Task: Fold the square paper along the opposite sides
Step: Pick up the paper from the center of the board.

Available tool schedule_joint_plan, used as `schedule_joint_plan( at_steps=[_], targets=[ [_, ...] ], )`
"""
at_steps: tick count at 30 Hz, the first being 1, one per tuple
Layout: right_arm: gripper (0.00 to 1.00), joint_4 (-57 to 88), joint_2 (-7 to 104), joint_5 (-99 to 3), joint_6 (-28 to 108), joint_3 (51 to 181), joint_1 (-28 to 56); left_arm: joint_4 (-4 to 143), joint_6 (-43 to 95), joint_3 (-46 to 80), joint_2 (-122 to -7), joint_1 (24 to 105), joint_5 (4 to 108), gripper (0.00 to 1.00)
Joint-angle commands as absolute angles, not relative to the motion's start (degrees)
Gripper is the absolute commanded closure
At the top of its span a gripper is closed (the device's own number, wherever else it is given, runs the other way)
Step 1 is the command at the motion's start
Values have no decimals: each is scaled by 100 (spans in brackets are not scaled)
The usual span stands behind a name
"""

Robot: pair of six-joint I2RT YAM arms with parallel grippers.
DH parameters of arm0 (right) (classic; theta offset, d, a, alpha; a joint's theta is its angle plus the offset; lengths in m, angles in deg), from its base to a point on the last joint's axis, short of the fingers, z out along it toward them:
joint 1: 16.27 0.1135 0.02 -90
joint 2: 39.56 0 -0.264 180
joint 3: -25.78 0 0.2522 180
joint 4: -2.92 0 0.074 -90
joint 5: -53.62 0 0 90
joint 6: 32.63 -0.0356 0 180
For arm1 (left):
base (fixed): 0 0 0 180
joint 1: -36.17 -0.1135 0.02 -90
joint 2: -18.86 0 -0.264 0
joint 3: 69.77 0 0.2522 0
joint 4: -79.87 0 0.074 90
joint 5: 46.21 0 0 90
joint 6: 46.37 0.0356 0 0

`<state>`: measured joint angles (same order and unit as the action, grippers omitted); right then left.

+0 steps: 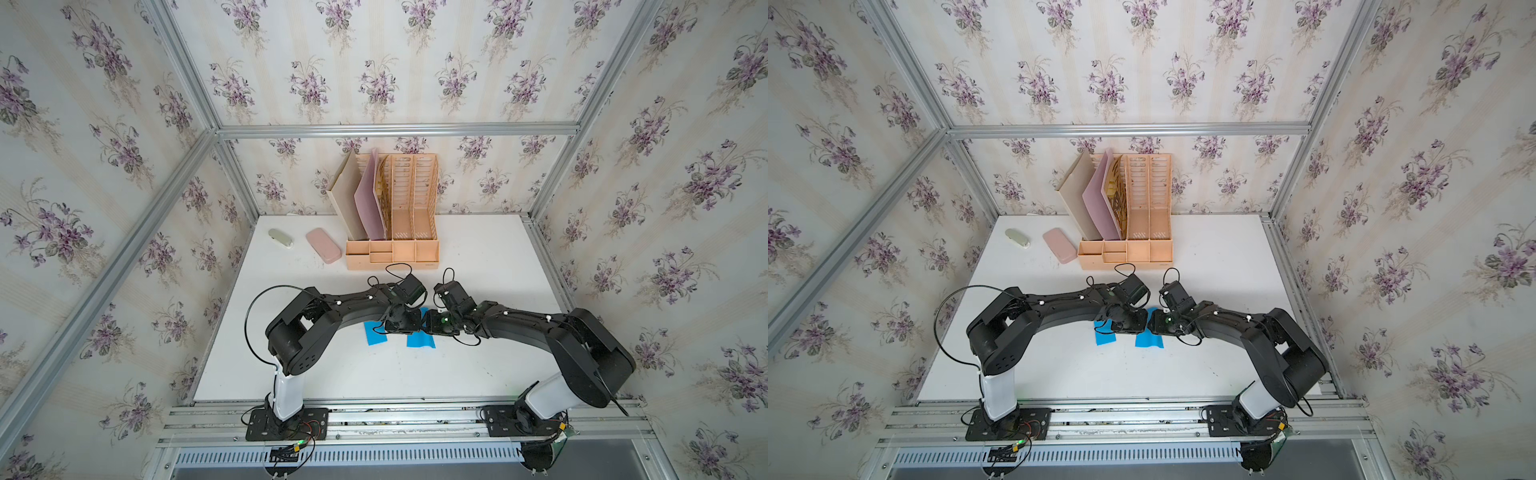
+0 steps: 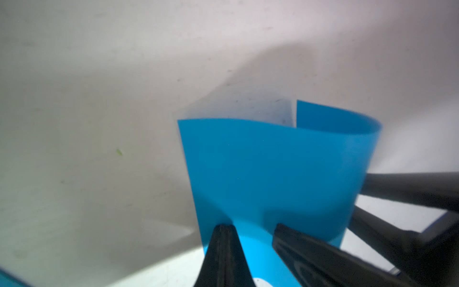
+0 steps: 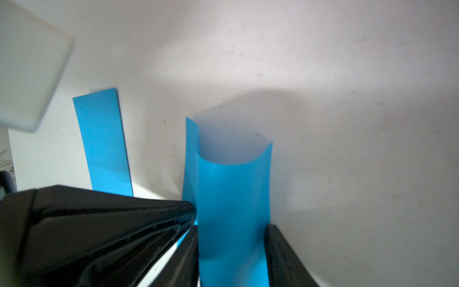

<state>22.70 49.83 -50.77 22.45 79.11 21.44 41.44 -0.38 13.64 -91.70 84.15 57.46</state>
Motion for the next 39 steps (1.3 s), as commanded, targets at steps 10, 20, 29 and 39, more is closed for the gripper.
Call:
schedule_joint_plan(
  at_steps=[10, 20, 29, 39],
  targets=[
    [62, 2789, 5146, -5044, 2203, 7836, 2161, 3978, 232, 1620, -9007, 8413, 5419, 100],
    [64, 2659, 5078, -5025, 2249, 7758, 2161, 3323, 753, 2305, -8542, 8398, 4447, 100],
    [65, 2409, 4491, -5176, 2772, 8139, 2161, 2952, 1934, 2287, -6443, 8228, 2955, 86],
    [65, 2625, 3512, -5809, 3746, 9081, 2153, 3954, 3038, 1401, -4160, 7659, 4714, 38]
  ],
)
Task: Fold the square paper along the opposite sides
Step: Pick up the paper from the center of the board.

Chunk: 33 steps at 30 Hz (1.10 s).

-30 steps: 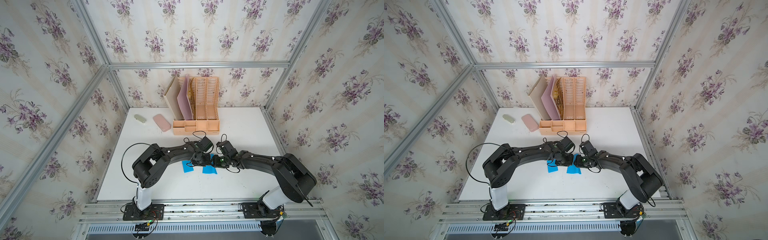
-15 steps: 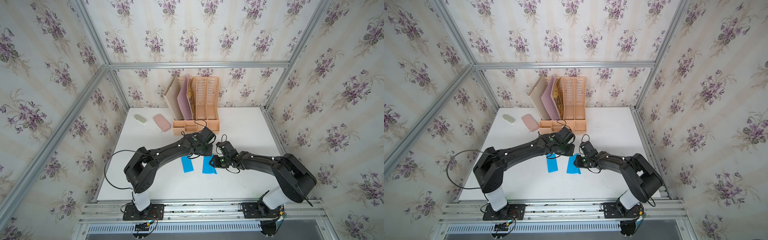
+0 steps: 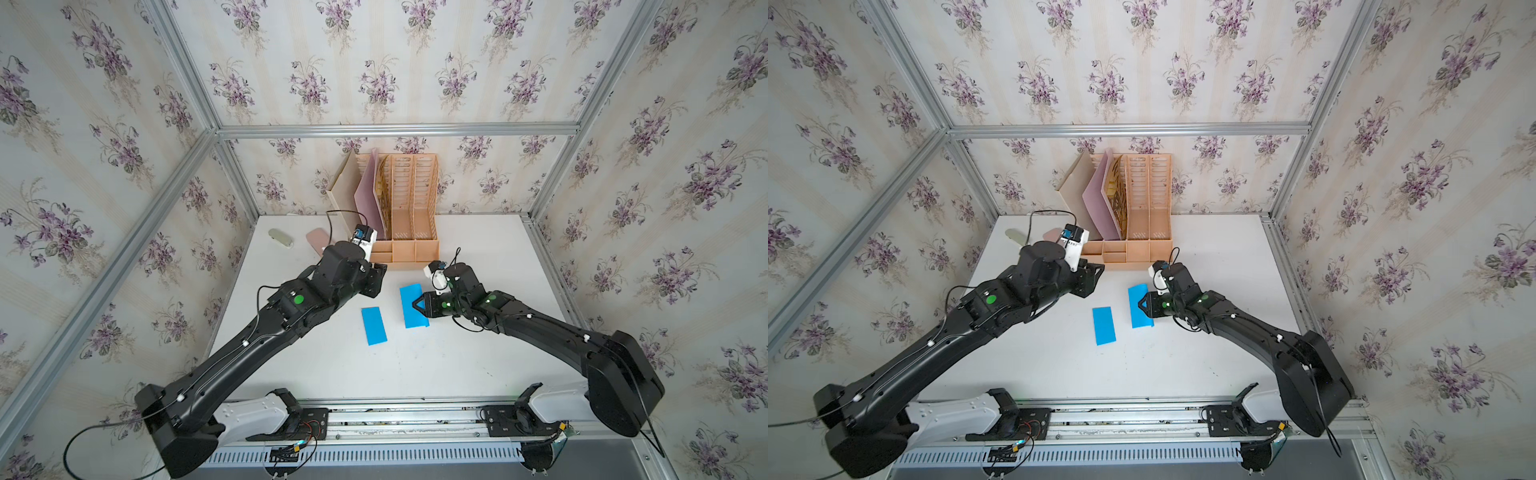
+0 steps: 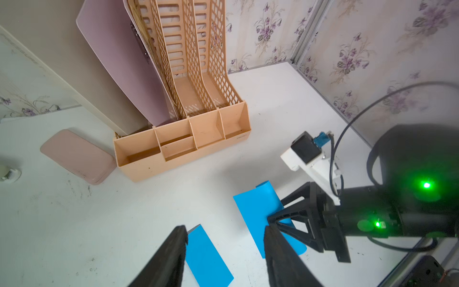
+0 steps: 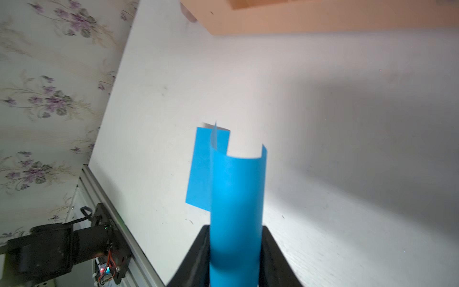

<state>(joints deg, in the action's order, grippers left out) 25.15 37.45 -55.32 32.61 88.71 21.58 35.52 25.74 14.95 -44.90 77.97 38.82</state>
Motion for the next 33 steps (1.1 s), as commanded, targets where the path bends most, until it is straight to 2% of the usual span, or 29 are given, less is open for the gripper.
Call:
schedule_joint_plan(
  at_steps=[1, 6, 12, 19, 33],
  targets=[
    [66, 2626, 3404, -5870, 3811, 9172, 2153, 3993, 3061, 1374, -4011, 7569, 4935, 36],
    [66, 2482, 2979, -6420, 4118, 9681, 2127, 4154, 3116, 1349, -3349, 7336, 5628, 27],
    [66, 1857, 2695, -7363, 4384, 9956, 2117, 4279, 3237, 1470, -3083, 7282, 6325, 22],
    [67, 1145, 2615, -8167, 4462, 9974, 2092, 4359, 3333, 1604, -3192, 6993, 6892, 18],
    [67, 572, 2558, -9197, 4499, 9846, 2073, 5653, 2545, 1191, -3574, 5963, 8671, 13]
  ],
)
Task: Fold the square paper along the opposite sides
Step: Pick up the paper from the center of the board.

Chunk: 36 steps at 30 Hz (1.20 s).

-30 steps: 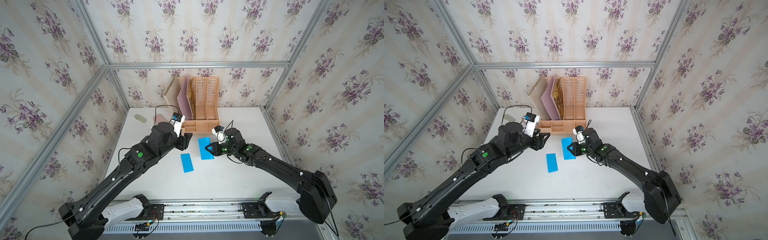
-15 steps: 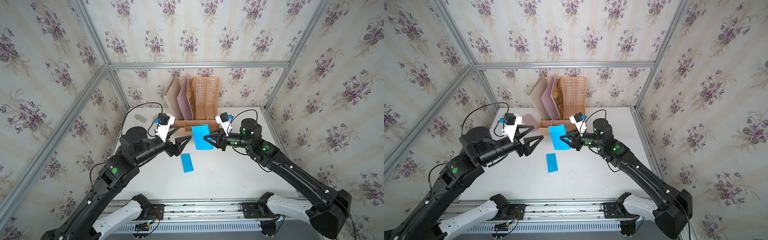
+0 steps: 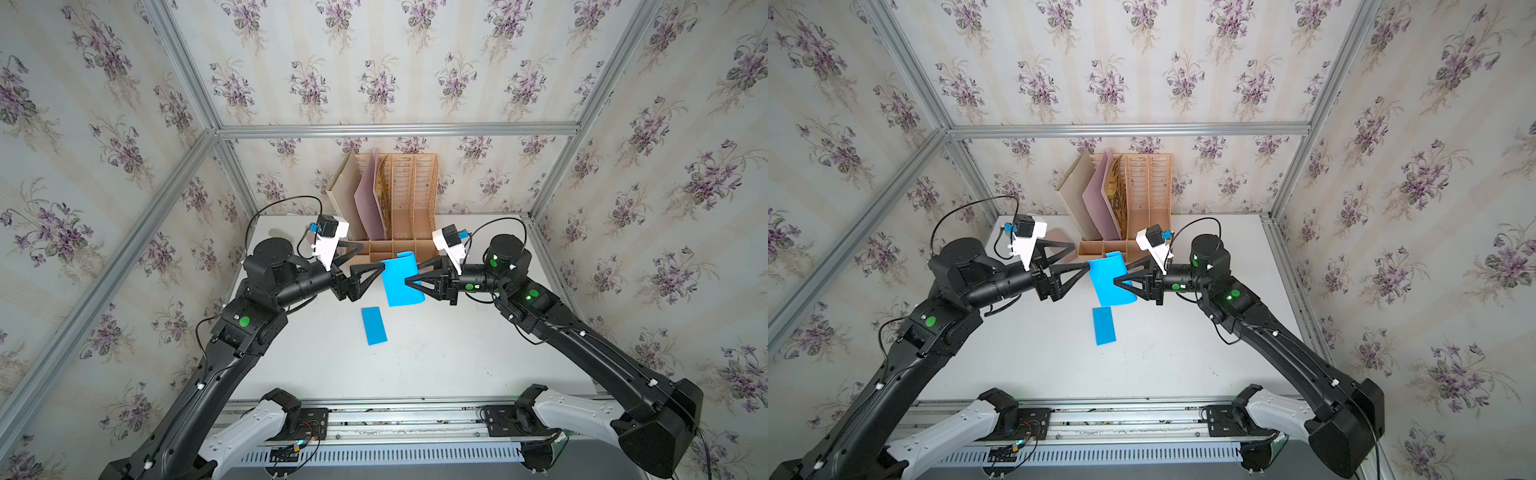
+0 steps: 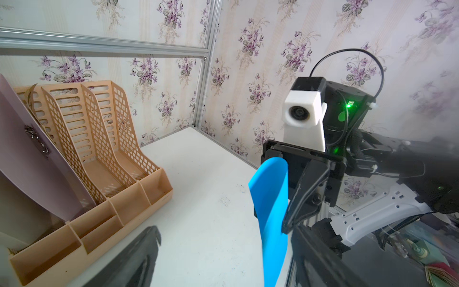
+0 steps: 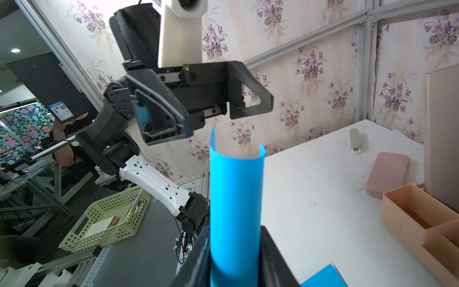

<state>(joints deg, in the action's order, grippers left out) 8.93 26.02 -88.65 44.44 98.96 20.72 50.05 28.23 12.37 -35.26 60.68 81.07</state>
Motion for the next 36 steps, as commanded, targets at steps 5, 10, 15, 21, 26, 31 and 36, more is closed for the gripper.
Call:
schedule_joint_plan(
  at_steps=[5, 10, 15, 21, 26, 31, 36],
  targets=[
    [68, 410, 2542, -9241, 4453, 9801, 2069, 6300, 2105, 983, -3652, 5710, 9169, 13],
    [68, 359, 2759, -9039, 4344, 9953, 2064, 6484, 1946, 807, -3550, 5684, 9335, 12],
    [69, 381, 2999, -8899, 4282, 10168, 2056, 6471, 1910, 681, -3399, 5687, 9370, 12],
    [70, 330, 3092, -8960, 4209, 10384, 2048, 6504, 1884, 556, -3343, 5688, 9345, 12],
    [70, 257, 3196, -9153, 4102, 10534, 2049, 6716, 1769, 494, -3387, 5690, 9397, 14],
    [70, 89, 3388, -9278, 3919, 10625, 2047, 7174, 1488, 421, -3446, 5690, 9536, 25],
    [70, -356, 3489, -9376, 3586, 10625, 2049, 7499, 1314, 306, -3468, 5700, 9580, 40]
  ],
)
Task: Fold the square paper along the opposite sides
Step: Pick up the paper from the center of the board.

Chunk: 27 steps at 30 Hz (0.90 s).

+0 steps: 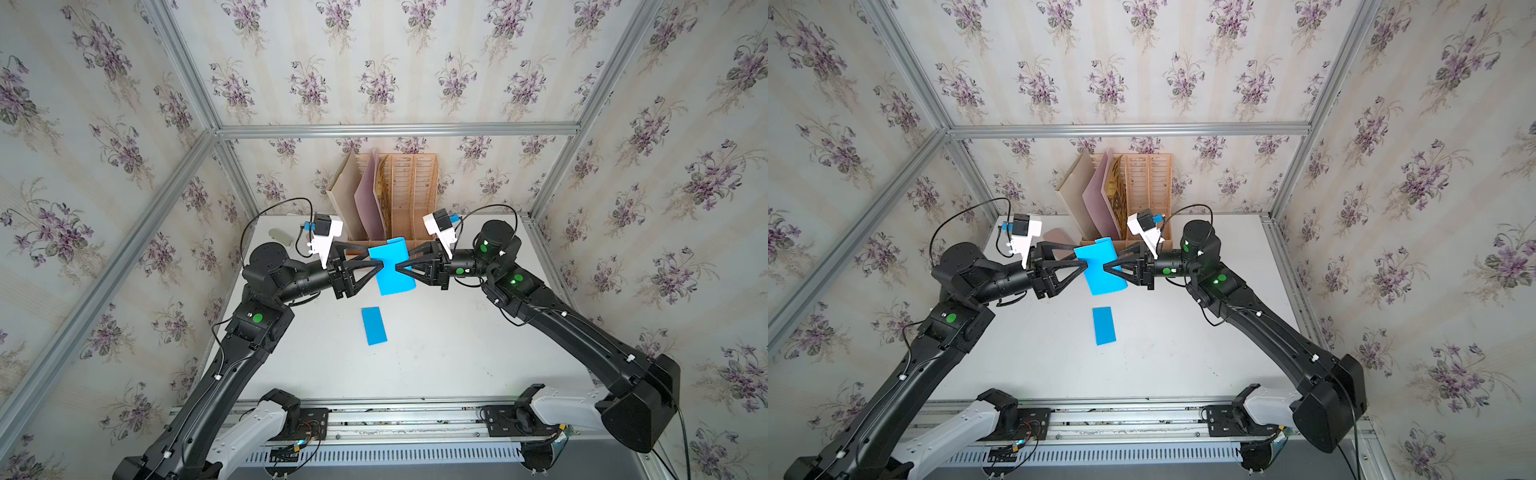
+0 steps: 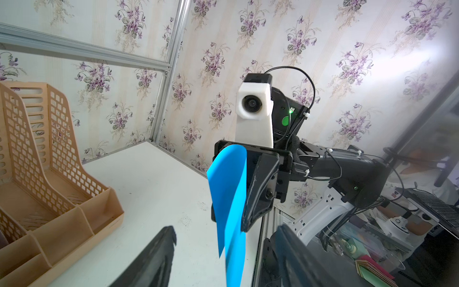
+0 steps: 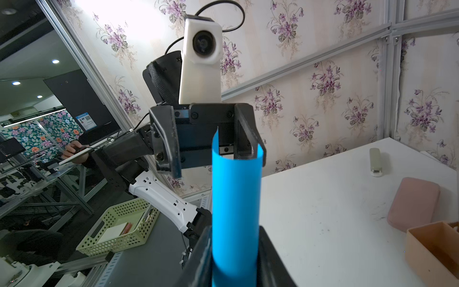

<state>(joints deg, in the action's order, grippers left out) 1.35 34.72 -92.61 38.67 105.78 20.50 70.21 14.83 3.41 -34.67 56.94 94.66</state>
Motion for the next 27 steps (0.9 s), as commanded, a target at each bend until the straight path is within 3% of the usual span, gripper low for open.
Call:
schedule_joint_plan(
  at_steps=[1, 21, 27],
  targets=[
    [70, -468, 3504, -9406, 3500, 10629, 2053, 7547, 1288, 284, -3467, 5700, 9574, 42],
    [71, -929, 3655, -9606, 3038, 10651, 2056, 8043, 991, 182, -3572, 5709, 9591, 64],
    [71, -926, 3671, -9606, 3038, 10634, 2056, 8033, 996, 217, -3572, 5709, 9602, 75]
  ],
)
